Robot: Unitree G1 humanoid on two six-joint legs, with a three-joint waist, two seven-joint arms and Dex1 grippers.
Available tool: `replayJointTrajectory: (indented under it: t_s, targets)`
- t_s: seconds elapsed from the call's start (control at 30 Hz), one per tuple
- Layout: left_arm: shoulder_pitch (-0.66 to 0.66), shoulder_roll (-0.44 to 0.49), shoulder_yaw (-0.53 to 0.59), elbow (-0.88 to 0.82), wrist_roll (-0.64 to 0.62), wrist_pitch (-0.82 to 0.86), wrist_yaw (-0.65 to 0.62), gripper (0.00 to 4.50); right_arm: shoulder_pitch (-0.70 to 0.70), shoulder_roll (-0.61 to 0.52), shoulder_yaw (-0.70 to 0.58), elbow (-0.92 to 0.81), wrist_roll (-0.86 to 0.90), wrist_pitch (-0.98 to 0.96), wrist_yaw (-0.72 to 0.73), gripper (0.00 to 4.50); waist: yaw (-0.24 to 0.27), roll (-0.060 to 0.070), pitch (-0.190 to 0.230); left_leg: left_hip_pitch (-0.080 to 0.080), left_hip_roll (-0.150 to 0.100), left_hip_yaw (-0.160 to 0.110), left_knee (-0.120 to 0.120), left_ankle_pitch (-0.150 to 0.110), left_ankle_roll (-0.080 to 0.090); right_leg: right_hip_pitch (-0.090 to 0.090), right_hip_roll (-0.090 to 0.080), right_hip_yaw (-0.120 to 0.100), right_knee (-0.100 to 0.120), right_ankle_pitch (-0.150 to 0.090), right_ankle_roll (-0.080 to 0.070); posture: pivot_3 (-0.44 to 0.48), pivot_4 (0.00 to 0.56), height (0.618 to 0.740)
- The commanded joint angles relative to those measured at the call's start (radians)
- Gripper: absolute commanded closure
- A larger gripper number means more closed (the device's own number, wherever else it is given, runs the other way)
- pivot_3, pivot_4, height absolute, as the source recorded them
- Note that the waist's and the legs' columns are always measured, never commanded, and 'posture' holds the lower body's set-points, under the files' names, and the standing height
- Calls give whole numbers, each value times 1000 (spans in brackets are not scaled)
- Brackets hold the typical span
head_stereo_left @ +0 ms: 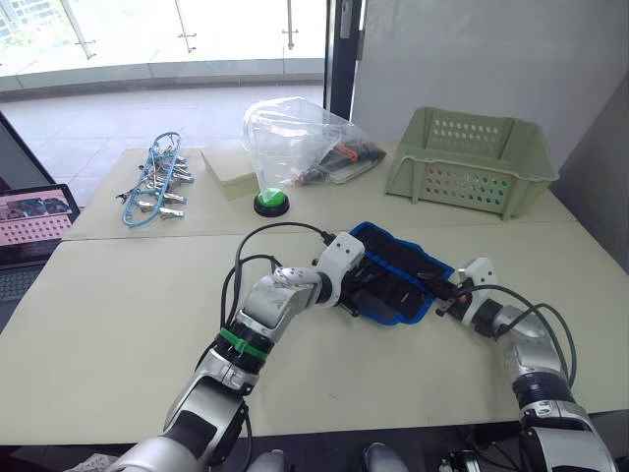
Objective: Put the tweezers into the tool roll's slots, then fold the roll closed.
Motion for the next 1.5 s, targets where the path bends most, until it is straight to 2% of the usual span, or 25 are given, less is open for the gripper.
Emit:
replayJointTrajectory:
  t_s: [0.03,0.23,0.63,0.87,0.97,1.1,1.5]
  targets:
    - [-46,-47,1,93,21,-98,-21,4467,25,-2,27,6,-29,11,5,4500,0,0,0,0,0,0,0,0,0,0,0,0,0,0,0,0,150,740]
    - [-102,-114,23,253,50,-219,-31,4467,30,-8,45,-2,-44,20,1,4500,2,0,0,0,0,1,0,0,0,0,0,0,0,0,0,0,150,740]
    - [-182,-233,110,694,101,-607,2,4467,63,4,65,-56,-48,69,-9,4500,2,-2,-1,0,0,2,1,0,0,2,0,-1,0,0,1,0,150,740]
    - [-251,-276,144,853,98,-707,45,4467,73,5,74,-80,-44,82,-16,4500,-3,-4,-3,2,0,3,1,0,0,3,0,0,2,1,0,0,150,740]
    - [-267,-291,154,887,91,-714,55,4467,76,7,79,-85,-44,83,-19,4500,-7,-5,-3,5,0,4,1,0,1,5,0,0,2,1,0,0,150,740]
    - [-290,-300,181,916,79,-717,92,4467,78,10,84,-86,-44,83,-23,4500,-19,-5,-3,17,1,3,-1,-5,9,18,2,-1,-1,0,1,0,150,740]
    - [-311,-325,169,892,86,-659,34,4467,38,18,94,-31,-59,68,-42,4500,-32,-6,-3,17,2,1,0,-4,8,18,2,0,0,1,1,0,150,740]
